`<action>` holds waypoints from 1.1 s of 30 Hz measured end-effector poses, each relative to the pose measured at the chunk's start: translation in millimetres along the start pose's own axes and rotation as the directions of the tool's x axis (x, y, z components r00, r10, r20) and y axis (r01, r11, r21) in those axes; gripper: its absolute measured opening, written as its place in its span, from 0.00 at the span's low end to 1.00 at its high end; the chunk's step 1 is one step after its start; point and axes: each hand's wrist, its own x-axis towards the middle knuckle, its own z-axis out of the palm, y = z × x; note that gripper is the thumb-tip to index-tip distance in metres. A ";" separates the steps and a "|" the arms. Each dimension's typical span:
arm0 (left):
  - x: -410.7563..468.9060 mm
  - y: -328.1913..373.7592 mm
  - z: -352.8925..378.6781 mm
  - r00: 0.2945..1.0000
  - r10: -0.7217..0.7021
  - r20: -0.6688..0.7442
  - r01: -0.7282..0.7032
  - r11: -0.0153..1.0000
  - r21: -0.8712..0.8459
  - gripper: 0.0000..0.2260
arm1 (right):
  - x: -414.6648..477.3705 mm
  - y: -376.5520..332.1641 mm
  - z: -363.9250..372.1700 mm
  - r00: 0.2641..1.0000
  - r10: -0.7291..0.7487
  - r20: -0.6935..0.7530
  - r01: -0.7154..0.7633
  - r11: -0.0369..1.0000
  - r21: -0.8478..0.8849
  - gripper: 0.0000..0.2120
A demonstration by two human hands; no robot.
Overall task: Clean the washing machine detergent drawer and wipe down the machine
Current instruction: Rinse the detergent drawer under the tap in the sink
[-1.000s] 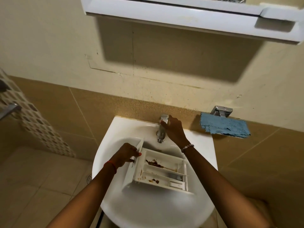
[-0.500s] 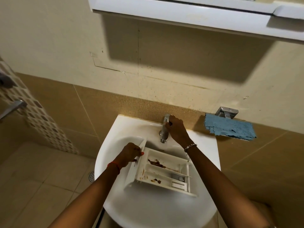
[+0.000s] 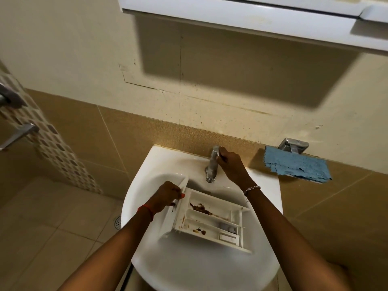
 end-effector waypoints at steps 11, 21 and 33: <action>0.3 -1.7 -0.7 1.000 0.022 0.002 -0.022 1.000 0.005 0.01 | 7.4 22.3 1.2 0.999 -0.018 0.039 0.013 0.993 0.120 0.14; -1.7 -3.5 1.5 0.999 0.038 -0.007 -0.038 0.999 0.013 0.09 | -30.5 25.6 41.3 0.595 0.619 0.513 -0.355 -0.370 0.859 0.12; -3.2 -8.2 4.1 0.999 0.048 -0.023 -0.047 0.997 0.065 0.06 | -26.4 12.2 86.3 0.555 0.452 0.698 -0.551 -0.429 0.716 0.14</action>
